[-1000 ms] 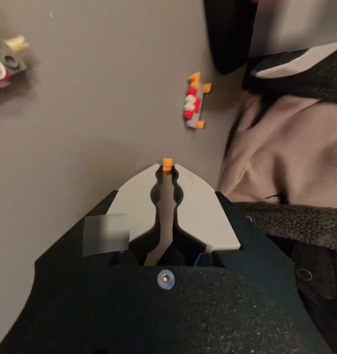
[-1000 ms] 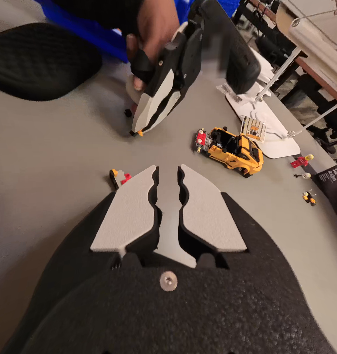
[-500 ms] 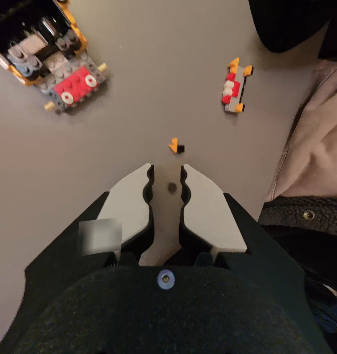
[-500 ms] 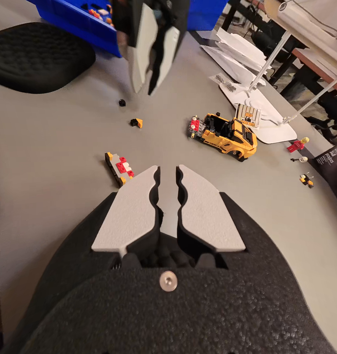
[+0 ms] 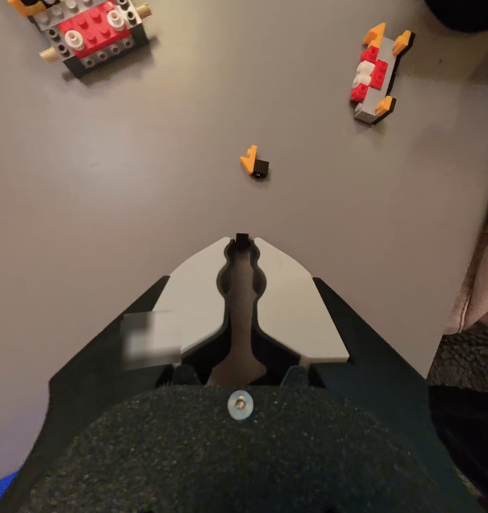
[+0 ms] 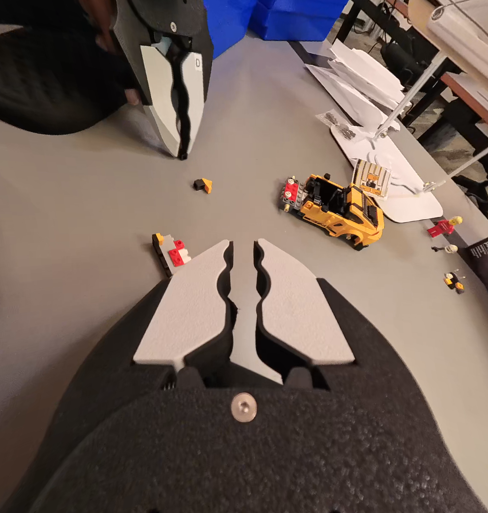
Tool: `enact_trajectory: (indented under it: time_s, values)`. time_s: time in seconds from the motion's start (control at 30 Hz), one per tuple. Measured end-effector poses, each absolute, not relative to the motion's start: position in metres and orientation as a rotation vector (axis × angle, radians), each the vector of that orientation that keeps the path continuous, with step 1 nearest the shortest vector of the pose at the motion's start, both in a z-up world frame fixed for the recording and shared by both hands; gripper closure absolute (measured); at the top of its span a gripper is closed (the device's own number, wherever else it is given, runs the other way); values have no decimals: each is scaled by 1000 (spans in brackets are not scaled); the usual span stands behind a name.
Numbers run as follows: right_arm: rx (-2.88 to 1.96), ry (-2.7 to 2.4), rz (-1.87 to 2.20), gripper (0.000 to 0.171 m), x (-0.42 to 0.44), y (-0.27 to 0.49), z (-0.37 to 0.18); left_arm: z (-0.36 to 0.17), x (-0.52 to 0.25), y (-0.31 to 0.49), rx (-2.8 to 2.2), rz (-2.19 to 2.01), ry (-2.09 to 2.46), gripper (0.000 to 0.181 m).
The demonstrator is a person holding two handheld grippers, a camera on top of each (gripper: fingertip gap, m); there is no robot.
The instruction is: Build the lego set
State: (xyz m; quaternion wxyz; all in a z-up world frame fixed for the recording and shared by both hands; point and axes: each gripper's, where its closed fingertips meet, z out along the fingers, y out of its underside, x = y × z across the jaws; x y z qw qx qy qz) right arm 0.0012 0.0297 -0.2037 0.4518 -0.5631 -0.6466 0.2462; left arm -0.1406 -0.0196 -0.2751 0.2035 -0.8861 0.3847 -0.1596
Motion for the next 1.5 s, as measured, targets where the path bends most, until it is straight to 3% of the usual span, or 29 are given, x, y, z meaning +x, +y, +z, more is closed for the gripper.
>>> enact_trajectory:
  time_s: [0.3, 0.47, 0.7, 0.87, 0.97, 1.0, 1.17, 1.5]
  values:
    - [-1457, -1581, 623, 159, 1, 38, -210, -275, -104, -31, -2172, -506, 1568, 167]
    - [-1467, -1561, 600, 159, 6, 44, -210, -273, -104, -30, -2188, -517, 1541, 147]
    - [-1478, -1349, 641, 158, 22, 72, -187, -205, -135, -23, -2088, -483, 1067, 150]
    - [-1508, -1037, 677, 148, 39, 109, -164, -131, -232, -27, -1980, -272, 523, 181]
    - [-1518, -828, 595, 171, 60, 137, -154, -101, -302, -44, -1958, -120, 270, 181]
    - [-1519, -767, 586, 171, 67, 143, -151, -95, -320, -52, -1959, -84, 206, 181]
    - [-1537, -473, 531, 171, 106, 171, -143, -77, -364, -78, -1872, 24, 34, 181]
    - [-1544, -265, 452, 171, 149, 191, -139, -91, -369, -94, -1627, 31, -150, 181]
